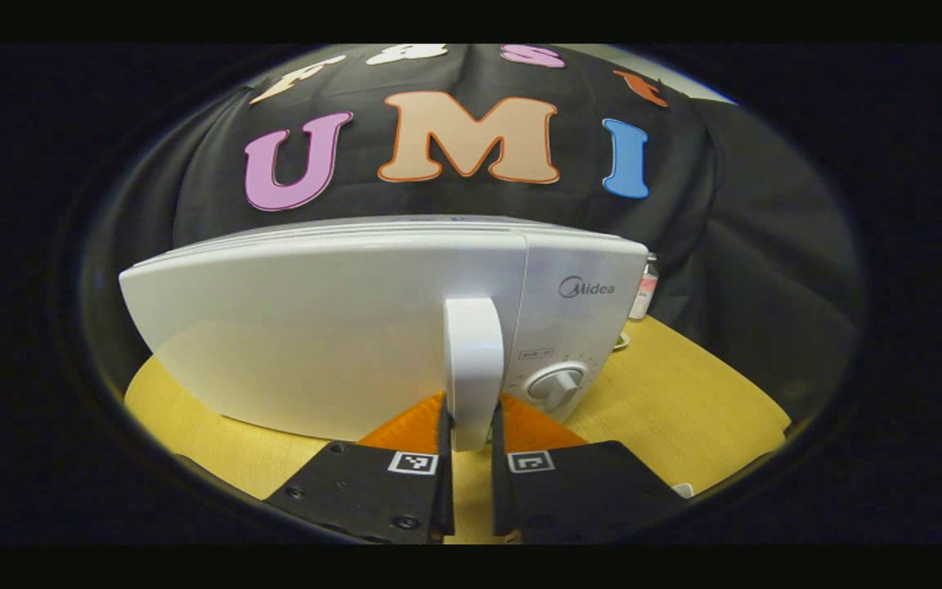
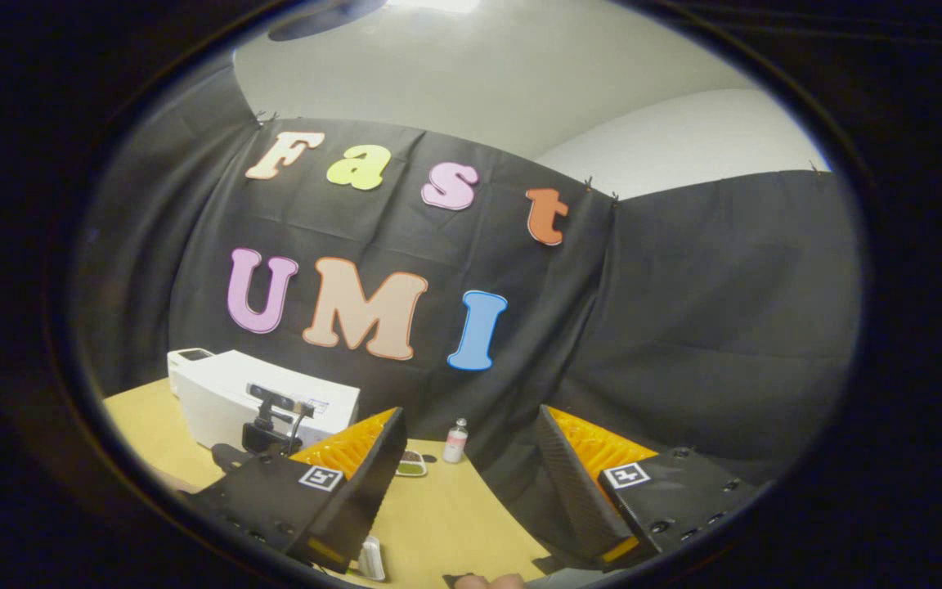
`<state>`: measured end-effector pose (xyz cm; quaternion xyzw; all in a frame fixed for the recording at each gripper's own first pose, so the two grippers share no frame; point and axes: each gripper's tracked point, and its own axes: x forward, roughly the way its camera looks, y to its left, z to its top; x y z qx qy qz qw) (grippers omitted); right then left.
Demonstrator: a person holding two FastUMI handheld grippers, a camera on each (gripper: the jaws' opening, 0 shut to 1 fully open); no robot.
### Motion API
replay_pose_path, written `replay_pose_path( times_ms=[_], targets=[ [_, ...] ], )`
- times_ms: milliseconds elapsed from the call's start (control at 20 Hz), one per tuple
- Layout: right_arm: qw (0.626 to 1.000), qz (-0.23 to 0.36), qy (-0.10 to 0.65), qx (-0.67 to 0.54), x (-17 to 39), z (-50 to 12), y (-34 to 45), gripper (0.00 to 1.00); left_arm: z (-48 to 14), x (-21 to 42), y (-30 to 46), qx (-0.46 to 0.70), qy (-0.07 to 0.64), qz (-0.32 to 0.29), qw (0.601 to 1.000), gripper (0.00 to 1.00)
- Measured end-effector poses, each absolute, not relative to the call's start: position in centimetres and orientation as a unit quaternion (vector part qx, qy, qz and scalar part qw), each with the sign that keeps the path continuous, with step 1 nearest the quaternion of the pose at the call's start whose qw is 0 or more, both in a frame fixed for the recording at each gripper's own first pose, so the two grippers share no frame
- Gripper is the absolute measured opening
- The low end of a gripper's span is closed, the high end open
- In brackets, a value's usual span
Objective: Open the microwave oven with the left hand, put the food in, and close the microwave oven.
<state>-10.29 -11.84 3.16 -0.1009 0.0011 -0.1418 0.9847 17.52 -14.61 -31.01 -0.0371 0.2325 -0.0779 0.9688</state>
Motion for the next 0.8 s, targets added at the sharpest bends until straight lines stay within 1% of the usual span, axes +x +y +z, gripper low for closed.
replay_pose_path(
  times_ms=[50, 100, 150, 200, 300, 350, 400, 500, 550, 650, 700, 800],
  targets=[
    [0.985, -0.140, 0.004, -0.105, -10.3, 3.0, -11.9, 0.96, -30.7, 17.7, -14.7, -0.034, 0.218, -0.087, 0.971, 0.16],
    [0.985, -0.140, 0.005, -0.105, -10.3, 2.9, -11.9, 0.96, -30.8, 17.6, -14.7, -0.035, 0.216, -0.095, 0.971, 0.07],
    [0.985, -0.140, 0.007, -0.103, -10.3, 2.8, -12.0, 0.96, -30.8, 17.4, -14.8, -0.035, 0.219, -0.103, 0.970, 0.02],
    [0.985, -0.139, 0.011, -0.097, -10.2, 2.5, -11.9, 0.96, -30.9, 17.4, -14.8, -0.034, 0.220, -0.112, 0.968, 0.01],
    [0.988, -0.134, 0.016, -0.081, -10.1, 2.1, -11.8, 0.97, -30.6, 17.1, -14.7, -0.029, 0.223, -0.121, 0.967, 0.02],
    [0.988, -0.130, 0.017, -0.077, -10.0, 2.0, -11.6, 0.97, -30.4, 16.4, -14.5, -0.030, 0.227, -0.123, 0.965, 0.00],
    [0.989, -0.127, 0.016, -0.077, -9.8, 2.1, -11.5, 0.97, -31.2, 14.8, -14.5, -0.041, 0.245, -0.122, 0.961, 0.00],
    [0.989, -0.124, 0.009, -0.075, -9.5, 2.4, -11.4, 0.99, -29.9, 12.8, -14.1, -0.032, 0.206, -0.129, 0.970, 0.00],
    [0.990, -0.119, 0.010, -0.070, -9.2, 2.1, -11.2, 0.96, -30.2, 11.1, -13.5, -0.024, 0.215, -0.133, 0.967, 0.00],
    [0.993, -0.105, 0.019, -0.058, -8.6, 1.1, -10.3, 0.96, -30.1, 8.7, -12.9, -0.036, 0.216, -0.142, 0.965, 0.01],
    [0.994, -0.096, 0.023, -0.055, -8.3, 0.7, -9.7, 0.97, -30.3, 7.2, -12.3, -0.043, 0.230, -0.145, 0.961, 0.00],
    [0.996, -0.077, 0.026, -0.046, -7.7, 0.1, -8.6, 0.97, -30.0, 4.9, -11.2, -0.032, 0.229, -0.154, 0.961, 0.00]
  ],
)
